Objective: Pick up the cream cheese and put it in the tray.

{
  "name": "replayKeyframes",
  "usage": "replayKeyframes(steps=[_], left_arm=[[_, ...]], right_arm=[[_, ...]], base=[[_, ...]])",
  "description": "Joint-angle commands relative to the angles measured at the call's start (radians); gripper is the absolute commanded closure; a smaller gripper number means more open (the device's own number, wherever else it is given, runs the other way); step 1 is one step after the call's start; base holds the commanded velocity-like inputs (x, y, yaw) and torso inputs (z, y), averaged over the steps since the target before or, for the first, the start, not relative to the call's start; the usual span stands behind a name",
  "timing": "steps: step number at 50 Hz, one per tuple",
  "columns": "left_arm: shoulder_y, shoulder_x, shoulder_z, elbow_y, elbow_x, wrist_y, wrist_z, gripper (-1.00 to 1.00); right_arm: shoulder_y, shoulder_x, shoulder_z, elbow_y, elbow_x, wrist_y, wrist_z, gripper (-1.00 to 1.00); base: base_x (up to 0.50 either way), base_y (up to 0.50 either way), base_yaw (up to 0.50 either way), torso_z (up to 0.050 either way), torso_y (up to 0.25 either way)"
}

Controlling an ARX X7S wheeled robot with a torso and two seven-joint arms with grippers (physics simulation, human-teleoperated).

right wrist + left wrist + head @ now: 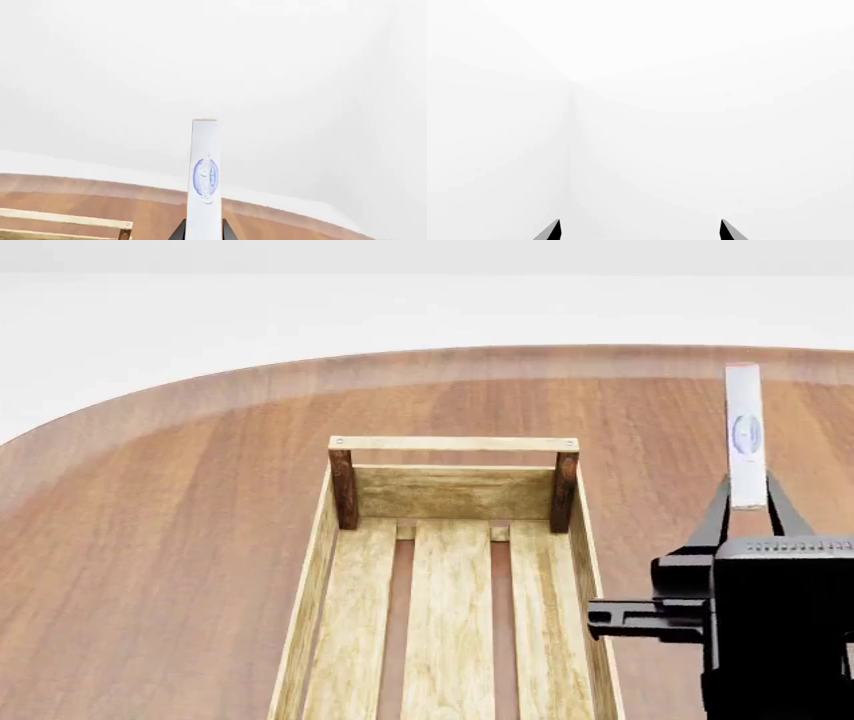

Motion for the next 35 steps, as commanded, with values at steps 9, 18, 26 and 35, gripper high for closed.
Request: replayKeyframes(steps=[9, 18, 26, 35], left_arm=[[-0.004, -0.003, 0.004, -0.003, 0.001, -0.005, -0.004, -1.0], [-0.002, -0.006, 0.003, -0.002, 0.001, -0.002, -0.007, -1.0], [0.002, -0.007, 0.003, 0.002, 0.004, -0.006, -0.01, -1.0], [-0.001, -0.009, 0.004, 0.001, -0.001, -0.007, -0.01, -1.0]], right_arm=[[0.323, 0.069, -0.133, 0.028, 0.067, 0.119, -0.241, 1.0], [0.399, 0.056, -0.185, 0.102, 0.07, 0.122, -0.307, 1.0], [0.431, 0.054, -0.165, 0.108, 0.174, 0.157, -0.393, 1.0], [0.471, 0.064, -0.152, 0.13, 0.294, 0.204, -0.508, 1.0]], base=[[0.0, 0.0, 0.0, 0.0, 0.0], [0.0, 0.0, 0.0, 0.0, 0.001], [0.0, 0.0, 0.0, 0.0, 0.0], [0.0, 0.0, 0.0, 0.0, 0.001]])
